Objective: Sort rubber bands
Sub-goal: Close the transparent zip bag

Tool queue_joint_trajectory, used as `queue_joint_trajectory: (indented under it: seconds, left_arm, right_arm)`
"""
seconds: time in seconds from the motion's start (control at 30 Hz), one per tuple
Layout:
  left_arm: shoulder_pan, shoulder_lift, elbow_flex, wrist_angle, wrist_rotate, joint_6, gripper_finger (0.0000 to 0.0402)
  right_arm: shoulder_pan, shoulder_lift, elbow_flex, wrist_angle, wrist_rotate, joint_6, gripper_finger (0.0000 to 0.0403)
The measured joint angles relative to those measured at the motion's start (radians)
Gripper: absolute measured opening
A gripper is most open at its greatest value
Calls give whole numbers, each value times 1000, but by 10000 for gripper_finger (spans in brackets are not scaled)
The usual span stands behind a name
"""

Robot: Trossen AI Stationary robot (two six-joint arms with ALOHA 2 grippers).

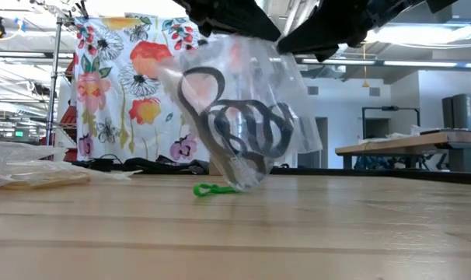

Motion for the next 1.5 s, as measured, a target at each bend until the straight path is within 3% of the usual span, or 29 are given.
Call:
queue_joint_trajectory:
  seconds: [0.33, 0.73, 0.87, 1.07, 1.27, 1.5]
  left_arm:
    - [-74, -98, 5, 61, -33, 33, 0]
    - [-75, -95, 2, 36, -31, 40, 5]
    - [-55, -85, 2, 21, -36, 97, 34]
    - [-19, -26, 2, 0, -22, 141, 110]
    - [5, -30, 2, 12, -49, 57, 168]
    - [10, -35, 2, 34, -27, 47, 185]
  right_arm:
    - [-1, 8, -7, -49, 5, 0, 17]
    - [-6, 3, -4, -32, 6, 16, 17]
    - [-6, 3, -4, -28, 4, 16, 17]
    - [-7, 3, 1, -36, 4, 16, 17]
    - [-7, 3, 156, -293, 4, 24, 17]
    - [-9, 4, 295, -503, 4, 9, 17]
